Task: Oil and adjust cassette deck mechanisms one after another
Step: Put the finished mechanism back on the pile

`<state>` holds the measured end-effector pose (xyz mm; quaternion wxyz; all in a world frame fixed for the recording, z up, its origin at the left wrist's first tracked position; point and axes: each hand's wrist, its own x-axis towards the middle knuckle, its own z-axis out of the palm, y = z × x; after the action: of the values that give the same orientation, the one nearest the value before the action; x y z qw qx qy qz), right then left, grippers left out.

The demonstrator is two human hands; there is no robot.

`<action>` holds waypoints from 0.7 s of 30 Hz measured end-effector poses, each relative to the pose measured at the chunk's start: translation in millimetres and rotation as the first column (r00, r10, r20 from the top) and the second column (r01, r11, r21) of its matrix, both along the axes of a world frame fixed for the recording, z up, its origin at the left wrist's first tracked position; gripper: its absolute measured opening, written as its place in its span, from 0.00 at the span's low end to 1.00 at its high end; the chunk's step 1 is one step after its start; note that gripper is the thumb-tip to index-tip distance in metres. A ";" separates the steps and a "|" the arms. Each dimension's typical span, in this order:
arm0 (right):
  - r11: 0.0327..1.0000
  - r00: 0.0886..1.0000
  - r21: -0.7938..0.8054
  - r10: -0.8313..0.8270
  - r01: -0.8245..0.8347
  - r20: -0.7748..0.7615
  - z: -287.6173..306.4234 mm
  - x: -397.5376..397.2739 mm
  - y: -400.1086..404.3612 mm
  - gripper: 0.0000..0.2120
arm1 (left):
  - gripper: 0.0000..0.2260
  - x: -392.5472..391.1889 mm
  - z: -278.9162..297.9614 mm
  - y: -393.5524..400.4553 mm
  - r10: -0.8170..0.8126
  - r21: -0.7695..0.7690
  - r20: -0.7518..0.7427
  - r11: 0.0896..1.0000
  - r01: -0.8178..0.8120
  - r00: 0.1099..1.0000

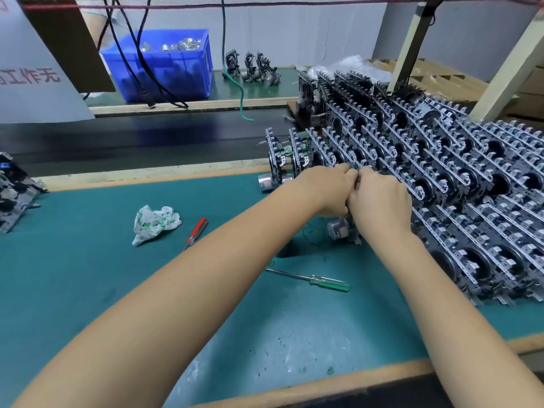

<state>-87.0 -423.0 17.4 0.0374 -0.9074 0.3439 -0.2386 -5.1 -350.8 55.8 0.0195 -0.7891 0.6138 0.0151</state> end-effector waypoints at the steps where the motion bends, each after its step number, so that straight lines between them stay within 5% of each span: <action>1: 1.000 1.000 0.015 -0.005 0.005 -0.001 0.2 0.2 1.2 0.10 | 0.24 0.2 -1.1 -0.8 0.001 0.009 -0.015 1.000 -0.001 1.000; 6: 0.998 0.991 -0.011 -0.057 0.056 -0.119 20.4 -3.3 9.9 0.10 | 0.26 -2.4 5.9 4.8 0.031 0.027 0.018 0.999 -0.032 0.999; 12: 0.976 0.991 -0.173 0.131 -0.129 0.003 70.2 -9.5 66.8 0.10 | 0.11 -4.8 37.8 77.6 0.120 -0.407 0.188 0.913 -0.034 0.975; 16: 0.905 0.925 -0.188 0.376 -0.381 -0.061 76.2 19.1 131.4 0.10 | 0.07 1.3 34.9 168.7 0.288 -0.447 -0.007 0.856 -0.260 0.958; 18: 0.846 0.859 -0.151 0.499 -0.511 -0.113 67.4 48.4 164.0 0.08 | 0.01 12.9 25.7 209.1 0.423 -0.426 -0.127 0.793 -0.435 0.897; 21: 0.732 0.726 -0.056 0.658 -0.679 -0.203 49.8 105.1 205.9 0.09 | 0.07 41.8 5.9 260.5 0.627 -0.292 -0.126 0.717 -0.633 0.769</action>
<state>18.2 -217.1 67.1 0.0341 -0.9875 -0.0205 -0.1524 36.8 -90.3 61.7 -0.1196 -0.9427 0.3032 -0.0712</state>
